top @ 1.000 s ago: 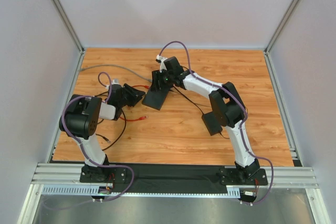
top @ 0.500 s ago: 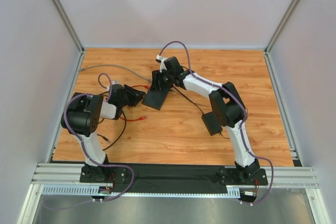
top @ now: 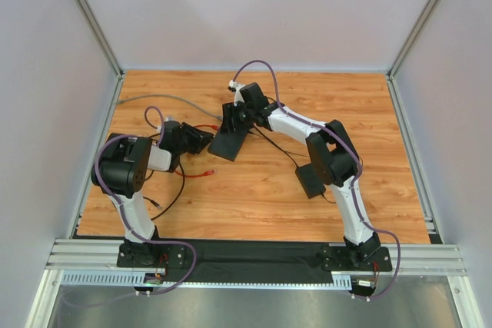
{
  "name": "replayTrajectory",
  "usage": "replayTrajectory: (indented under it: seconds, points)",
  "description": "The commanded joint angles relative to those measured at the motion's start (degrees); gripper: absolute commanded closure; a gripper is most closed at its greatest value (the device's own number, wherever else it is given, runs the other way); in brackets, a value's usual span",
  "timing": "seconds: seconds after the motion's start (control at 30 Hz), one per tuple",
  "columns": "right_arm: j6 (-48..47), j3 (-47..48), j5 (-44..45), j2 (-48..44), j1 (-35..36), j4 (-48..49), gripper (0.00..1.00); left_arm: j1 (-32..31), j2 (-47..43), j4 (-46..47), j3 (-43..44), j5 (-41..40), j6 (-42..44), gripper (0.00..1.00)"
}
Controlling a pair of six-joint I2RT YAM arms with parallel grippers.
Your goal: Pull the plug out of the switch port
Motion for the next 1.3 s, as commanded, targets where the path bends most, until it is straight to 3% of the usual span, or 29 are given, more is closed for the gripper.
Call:
replayTrajectory:
  seconds: [0.0,0.27,0.5,0.57,0.7,0.77,1.27]
  points:
    - [0.19,1.89,-0.28,2.24,0.24,-2.05,0.39,-0.28,1.35,-5.43,0.76,-1.58,0.57,0.59]
    - [0.19,2.15,-0.28,2.33,0.16,-2.14,0.39,-0.98,1.87,-7.63,1.82,-1.85,1.01,0.62]
    - [0.10,2.24,-0.28,2.50,0.16,-2.23,0.39,-1.07,3.54,-1.84,-0.20,-1.32,-1.27,0.69]
    - [0.10,2.24,-0.46,2.50,0.16,-2.31,0.39,-1.07,3.46,-1.04,-0.91,-1.76,-1.36,0.79]
    - [0.10,2.41,-0.37,2.59,0.07,-2.66,0.39,-1.07,2.93,2.21,-3.01,-3.42,-1.98,0.89]
    - [0.28,2.42,-0.20,2.59,0.07,-2.67,0.39,-1.07,2.66,2.47,-3.37,-3.60,-2.06,1.00]
    - [0.45,7.77,6.22,6.80,1.12,-9.69,0.39,-1.07,8.99,21.19,-7.85,-4.74,-5.84,1.00]
